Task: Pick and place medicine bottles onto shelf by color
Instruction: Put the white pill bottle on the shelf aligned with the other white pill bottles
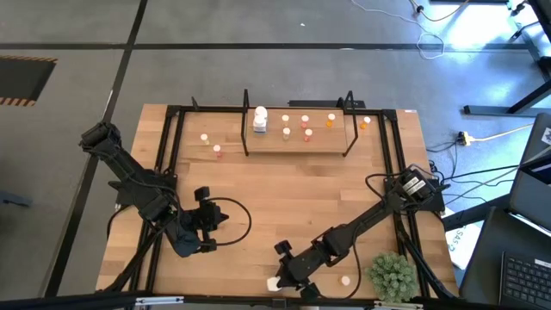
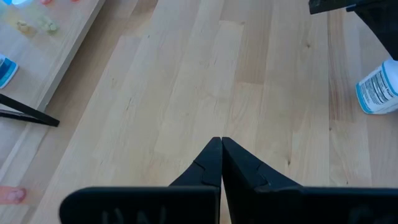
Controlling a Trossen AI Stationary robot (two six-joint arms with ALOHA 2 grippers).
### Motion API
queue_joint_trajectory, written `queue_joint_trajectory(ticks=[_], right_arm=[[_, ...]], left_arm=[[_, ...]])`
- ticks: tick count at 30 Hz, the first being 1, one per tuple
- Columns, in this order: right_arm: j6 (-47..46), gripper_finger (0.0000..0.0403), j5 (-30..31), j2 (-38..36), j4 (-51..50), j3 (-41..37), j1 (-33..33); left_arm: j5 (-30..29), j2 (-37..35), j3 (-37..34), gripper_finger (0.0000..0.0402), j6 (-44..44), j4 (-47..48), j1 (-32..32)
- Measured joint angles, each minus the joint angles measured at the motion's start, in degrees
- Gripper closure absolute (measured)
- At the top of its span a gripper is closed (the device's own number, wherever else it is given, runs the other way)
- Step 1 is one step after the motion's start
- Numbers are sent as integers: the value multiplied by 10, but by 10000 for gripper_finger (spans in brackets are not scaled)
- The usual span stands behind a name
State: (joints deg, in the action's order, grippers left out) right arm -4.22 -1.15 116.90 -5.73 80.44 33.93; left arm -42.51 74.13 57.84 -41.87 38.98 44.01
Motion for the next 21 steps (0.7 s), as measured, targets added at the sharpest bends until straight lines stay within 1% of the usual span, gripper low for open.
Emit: queue_joint_trajectory(ticks=[19,21], right_arm=[[-2,256,0,0,-4,0,0],[13,256,9,0,-4,0,-1]], left_arm=[[0,0,0,401,0,0,0],[0,0,0,401,0,0,0]])
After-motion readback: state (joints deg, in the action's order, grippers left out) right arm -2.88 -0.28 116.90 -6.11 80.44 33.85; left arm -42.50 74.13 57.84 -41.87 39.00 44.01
